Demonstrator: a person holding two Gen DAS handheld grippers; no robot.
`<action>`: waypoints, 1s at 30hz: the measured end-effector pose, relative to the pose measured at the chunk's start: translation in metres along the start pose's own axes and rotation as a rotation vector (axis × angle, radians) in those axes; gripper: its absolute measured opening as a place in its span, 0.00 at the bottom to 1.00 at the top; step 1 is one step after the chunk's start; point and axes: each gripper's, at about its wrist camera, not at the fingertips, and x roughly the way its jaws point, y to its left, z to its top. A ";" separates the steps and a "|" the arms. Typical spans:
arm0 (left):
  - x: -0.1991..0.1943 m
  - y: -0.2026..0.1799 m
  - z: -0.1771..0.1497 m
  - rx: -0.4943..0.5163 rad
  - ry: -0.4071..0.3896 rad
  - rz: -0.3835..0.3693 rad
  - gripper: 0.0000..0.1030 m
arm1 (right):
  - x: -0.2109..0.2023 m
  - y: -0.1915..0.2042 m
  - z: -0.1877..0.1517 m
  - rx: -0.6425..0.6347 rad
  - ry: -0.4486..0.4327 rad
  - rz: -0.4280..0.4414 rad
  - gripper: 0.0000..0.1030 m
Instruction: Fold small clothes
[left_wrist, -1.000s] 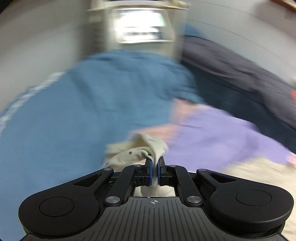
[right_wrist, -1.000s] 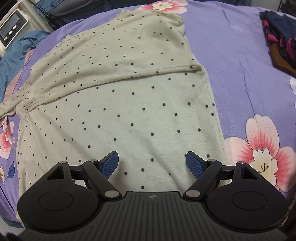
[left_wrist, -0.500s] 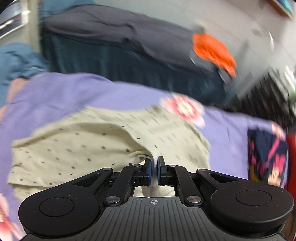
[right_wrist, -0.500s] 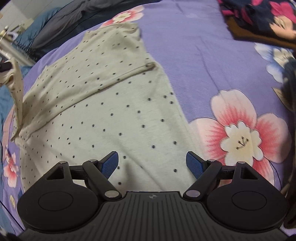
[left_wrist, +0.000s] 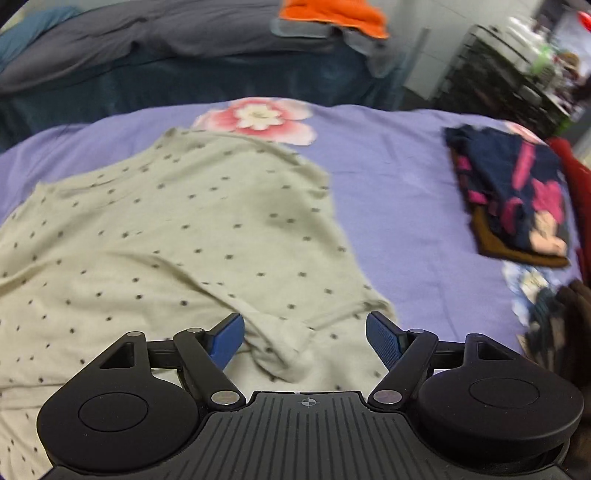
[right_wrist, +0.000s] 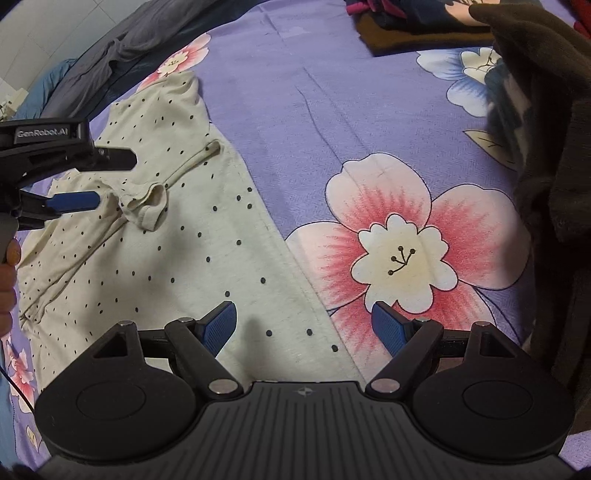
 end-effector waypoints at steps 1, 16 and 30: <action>-0.001 -0.002 0.000 0.011 0.004 -0.009 1.00 | 0.000 0.001 0.001 -0.004 -0.001 -0.004 0.81; -0.067 0.104 -0.062 -0.045 -0.092 0.251 1.00 | 0.010 0.030 0.023 -0.109 0.002 -0.002 0.81; -0.095 0.200 -0.106 -0.207 -0.150 0.493 1.00 | 0.015 0.072 0.066 -0.182 -0.063 0.128 0.61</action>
